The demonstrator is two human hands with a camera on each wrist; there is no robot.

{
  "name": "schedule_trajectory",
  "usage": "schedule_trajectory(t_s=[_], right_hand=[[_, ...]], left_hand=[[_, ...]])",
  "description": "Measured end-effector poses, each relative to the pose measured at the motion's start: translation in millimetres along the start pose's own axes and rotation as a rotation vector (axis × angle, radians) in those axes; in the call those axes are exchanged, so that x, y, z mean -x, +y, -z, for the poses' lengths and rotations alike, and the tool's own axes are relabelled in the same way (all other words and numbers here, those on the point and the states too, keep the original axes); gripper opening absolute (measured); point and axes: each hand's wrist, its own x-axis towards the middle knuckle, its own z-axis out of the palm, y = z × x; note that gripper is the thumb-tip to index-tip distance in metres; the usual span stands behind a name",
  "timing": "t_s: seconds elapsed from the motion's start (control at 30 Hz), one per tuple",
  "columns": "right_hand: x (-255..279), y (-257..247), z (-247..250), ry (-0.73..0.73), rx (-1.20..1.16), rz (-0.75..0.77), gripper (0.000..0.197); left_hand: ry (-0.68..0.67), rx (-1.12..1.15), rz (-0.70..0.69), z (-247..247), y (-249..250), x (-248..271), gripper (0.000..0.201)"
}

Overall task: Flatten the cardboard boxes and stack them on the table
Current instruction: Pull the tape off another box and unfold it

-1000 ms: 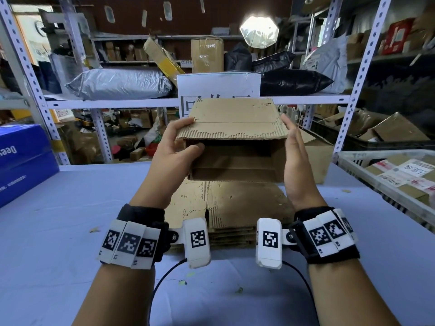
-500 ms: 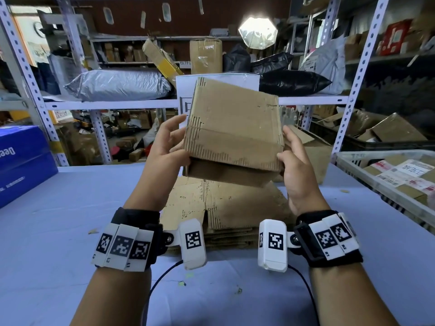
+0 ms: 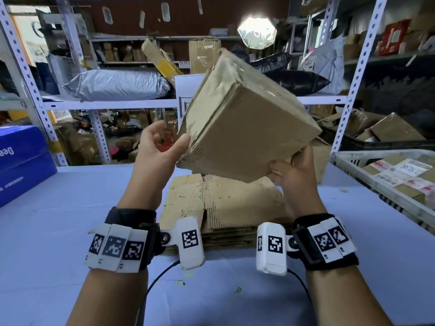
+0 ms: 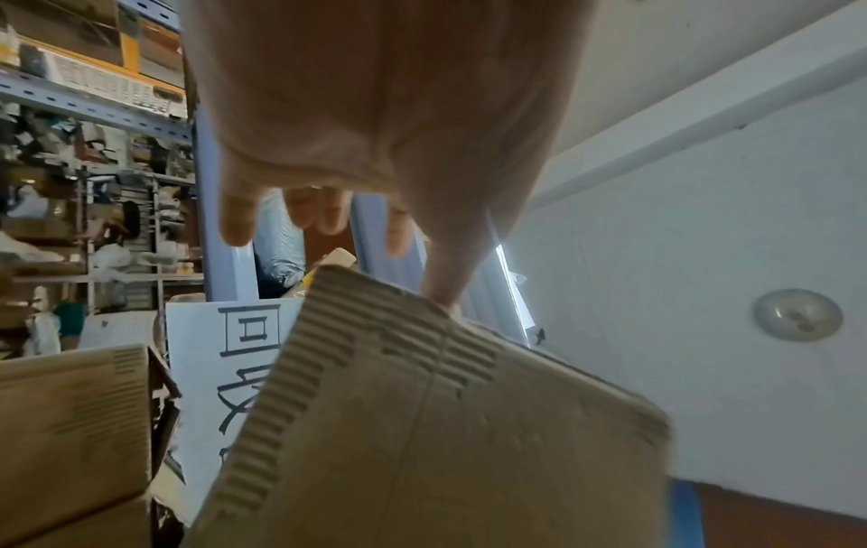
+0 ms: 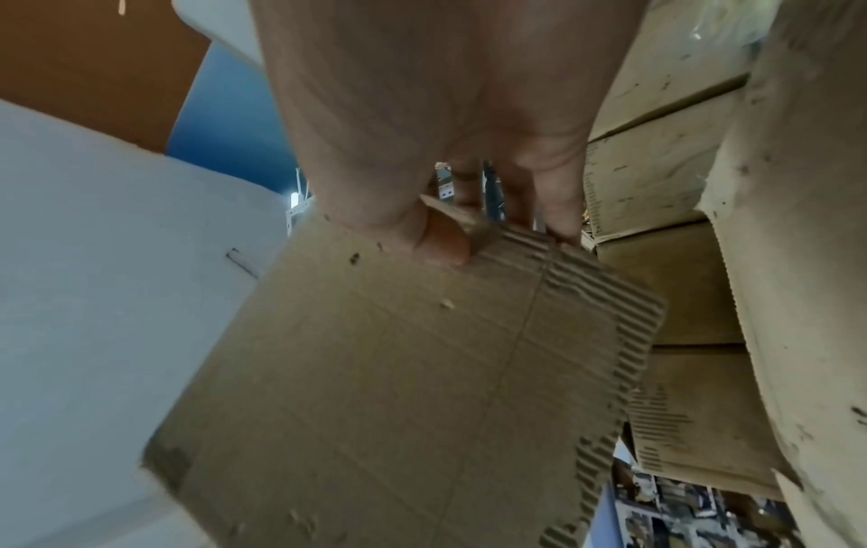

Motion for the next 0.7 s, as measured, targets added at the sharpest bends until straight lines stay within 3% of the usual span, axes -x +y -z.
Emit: schedule_trajectory(t_s=[0.07,0.17,0.27,0.4,0.53,0.63,0.7], right_hand=[[0.1,-0.8,0.9,-0.011,-0.031,-0.006,0.054],[0.2,-2.2,-1.6,0.002,0.015,0.008,0.048],[-3.3,1.4,1.0,-0.018,0.072,-0.065,0.042],[-9.1,7.6,9.4,0.044,0.089,-0.176,0.029],[-14.5,8.0,13.5,0.187,0.184,-0.139,0.046],[-12.1,-2.7,13.1,0.25,0.16,-0.104,0.036],[-6.7,-10.8,8.4,0.196,0.169,-0.043,0.031]], left_hand=[[-0.101,0.076,0.148,-0.4,0.7,-0.4,0.075],[-0.306,0.252,0.225,-3.5,5.2,7.3,0.046],[-0.362,0.374,0.152,-5.5,6.5,9.1,0.032],[-0.288,0.495,0.066,-5.2,9.1,7.3,0.033],[-0.189,0.447,-0.024,-5.4,7.1,9.4,0.034],[-0.125,0.397,-0.055,-6.2,7.3,9.8,0.039],[-0.116,0.338,-0.076,-7.7,5.4,9.0,0.035]])
